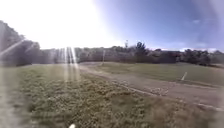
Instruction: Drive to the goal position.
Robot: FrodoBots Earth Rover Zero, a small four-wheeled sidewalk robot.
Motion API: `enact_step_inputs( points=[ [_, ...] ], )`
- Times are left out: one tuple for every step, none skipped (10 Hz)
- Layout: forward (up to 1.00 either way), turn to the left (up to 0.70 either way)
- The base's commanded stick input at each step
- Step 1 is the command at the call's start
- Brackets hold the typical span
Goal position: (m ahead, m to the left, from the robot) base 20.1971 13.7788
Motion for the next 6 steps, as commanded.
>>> enact_step_inputs(
  points=[
    [0.50, 0.00],
    [0.50, 0.00],
    [0.50, 0.00],
    [0.50, 0.00],
    [0.50, 0.00],
    [0.50, 0.00]
  ],
)
